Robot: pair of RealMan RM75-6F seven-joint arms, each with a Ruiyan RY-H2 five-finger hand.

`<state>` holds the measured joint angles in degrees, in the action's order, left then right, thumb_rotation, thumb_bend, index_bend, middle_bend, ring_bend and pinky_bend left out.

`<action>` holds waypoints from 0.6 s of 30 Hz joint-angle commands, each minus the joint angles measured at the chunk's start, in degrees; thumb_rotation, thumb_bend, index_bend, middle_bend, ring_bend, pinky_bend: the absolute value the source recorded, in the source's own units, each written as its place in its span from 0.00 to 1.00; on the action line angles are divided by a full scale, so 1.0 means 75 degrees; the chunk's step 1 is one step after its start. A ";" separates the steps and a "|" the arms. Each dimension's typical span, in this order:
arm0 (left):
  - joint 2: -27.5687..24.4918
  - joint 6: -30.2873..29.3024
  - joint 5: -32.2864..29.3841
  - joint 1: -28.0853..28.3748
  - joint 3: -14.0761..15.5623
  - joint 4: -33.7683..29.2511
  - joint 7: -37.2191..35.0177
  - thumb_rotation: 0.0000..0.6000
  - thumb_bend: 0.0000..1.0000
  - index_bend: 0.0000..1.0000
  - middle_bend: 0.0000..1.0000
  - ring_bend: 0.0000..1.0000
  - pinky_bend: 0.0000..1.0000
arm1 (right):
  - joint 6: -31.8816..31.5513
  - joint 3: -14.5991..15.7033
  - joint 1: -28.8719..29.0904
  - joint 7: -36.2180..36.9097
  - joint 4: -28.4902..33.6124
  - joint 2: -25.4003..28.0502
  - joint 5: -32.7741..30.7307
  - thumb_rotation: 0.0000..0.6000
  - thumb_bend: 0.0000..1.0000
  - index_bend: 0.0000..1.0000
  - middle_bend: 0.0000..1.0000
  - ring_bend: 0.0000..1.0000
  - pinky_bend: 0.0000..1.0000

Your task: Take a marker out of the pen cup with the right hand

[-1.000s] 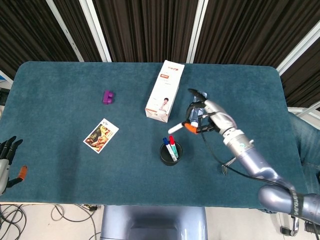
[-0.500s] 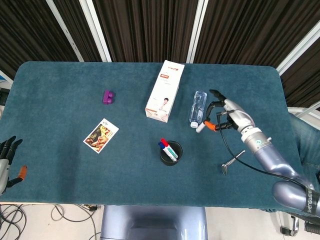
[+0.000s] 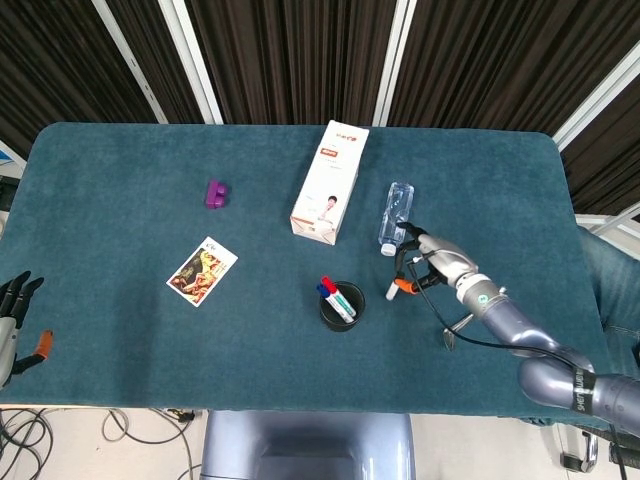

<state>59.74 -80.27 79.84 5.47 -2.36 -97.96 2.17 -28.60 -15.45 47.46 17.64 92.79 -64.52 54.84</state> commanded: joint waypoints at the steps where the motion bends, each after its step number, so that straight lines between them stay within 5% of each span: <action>1: -0.0002 0.0006 0.0003 0.0002 0.0003 -0.0005 0.0000 1.00 0.42 0.09 0.00 0.00 0.02 | 0.0109 0.0113 0.0139 -0.0145 -0.0054 -0.0142 -0.0103 1.00 0.41 0.55 0.00 0.00 0.17; 8: -0.0015 0.0000 0.0010 0.0000 0.0001 -0.0016 -0.0023 1.00 0.42 0.09 0.00 0.00 0.02 | 0.0092 0.0226 0.0387 -0.0399 0.0039 -0.0389 -0.0280 1.00 0.33 0.22 0.00 0.00 0.17; 18: -0.0028 0.0006 0.0011 0.0002 -0.0001 -0.0010 -0.0050 1.00 0.42 0.09 0.00 0.00 0.02 | -0.1195 -0.0227 -0.0038 -0.0140 0.0370 -0.0430 0.0046 1.00 0.30 0.11 0.00 0.00 0.17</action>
<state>59.53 -80.23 79.92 5.49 -2.37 -98.03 1.79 -36.93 -16.63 47.85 16.09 95.21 -68.37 54.55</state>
